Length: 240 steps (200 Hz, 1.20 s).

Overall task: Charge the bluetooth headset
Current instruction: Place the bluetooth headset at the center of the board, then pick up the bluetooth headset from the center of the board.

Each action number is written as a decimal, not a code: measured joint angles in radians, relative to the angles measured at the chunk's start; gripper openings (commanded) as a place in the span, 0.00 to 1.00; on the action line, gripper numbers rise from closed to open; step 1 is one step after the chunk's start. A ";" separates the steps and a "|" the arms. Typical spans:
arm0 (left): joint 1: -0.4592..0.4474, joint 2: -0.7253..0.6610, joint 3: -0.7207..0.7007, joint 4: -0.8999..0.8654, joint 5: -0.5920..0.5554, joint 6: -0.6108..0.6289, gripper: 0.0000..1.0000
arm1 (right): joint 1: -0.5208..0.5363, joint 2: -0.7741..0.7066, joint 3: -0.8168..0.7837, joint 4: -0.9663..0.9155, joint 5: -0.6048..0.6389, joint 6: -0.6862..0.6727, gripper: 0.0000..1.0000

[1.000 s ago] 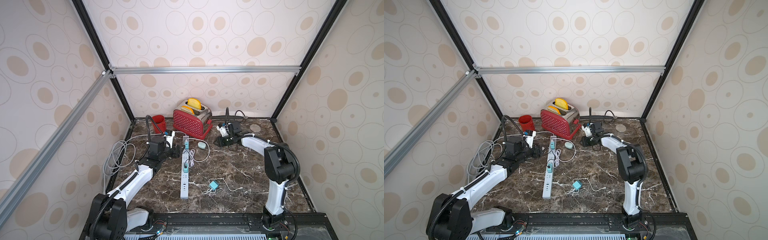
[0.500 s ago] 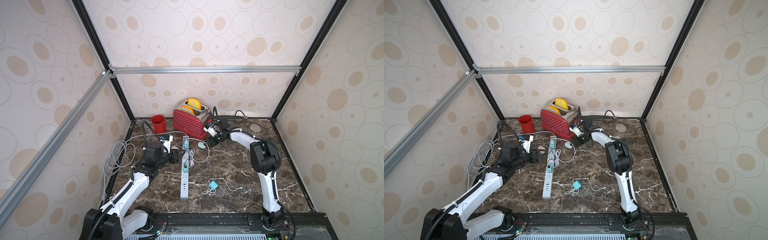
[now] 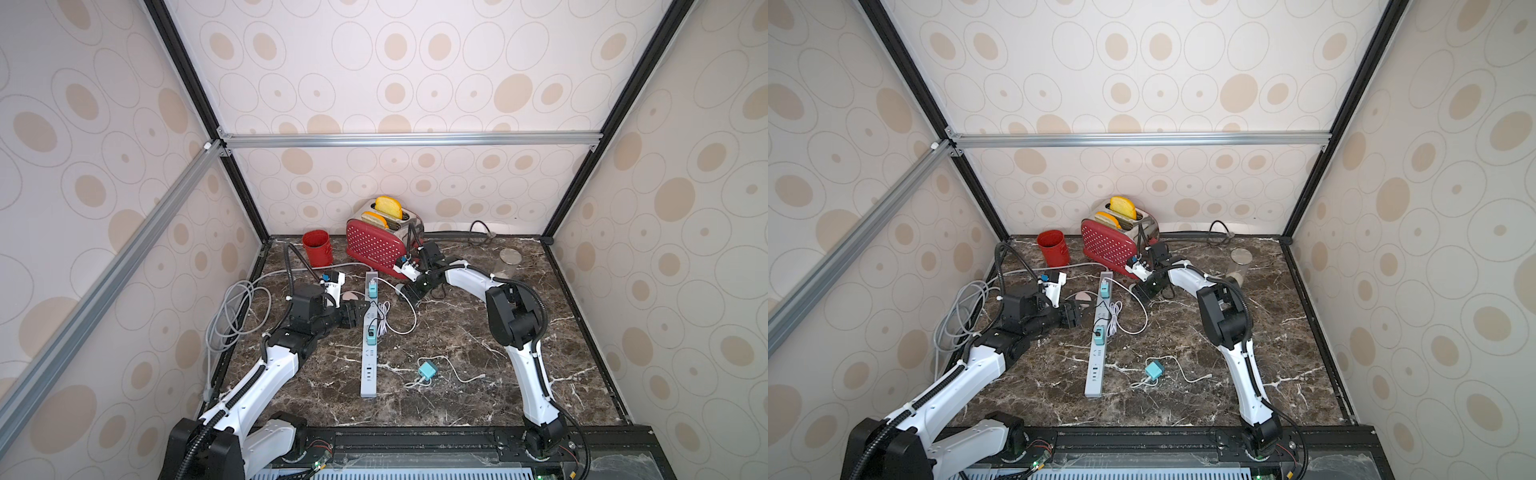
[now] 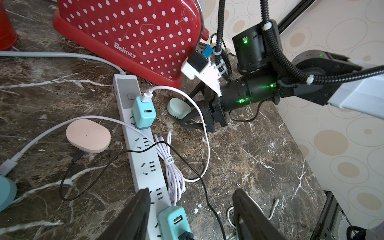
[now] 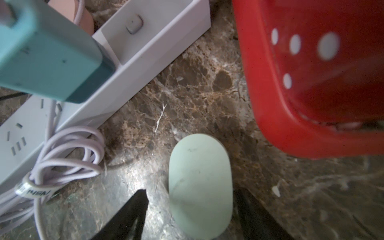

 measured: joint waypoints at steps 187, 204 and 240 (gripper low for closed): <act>0.000 0.000 -0.008 0.044 -0.039 0.024 0.67 | -0.047 -0.090 -0.155 0.097 -0.063 0.196 0.35; -0.004 0.000 -0.010 0.066 -0.047 0.026 0.67 | -0.077 -0.183 -0.266 0.116 -0.046 0.261 0.35; -0.110 0.002 -0.008 0.084 -0.098 0.087 0.68 | -0.151 -0.455 -0.539 0.180 0.026 0.410 0.32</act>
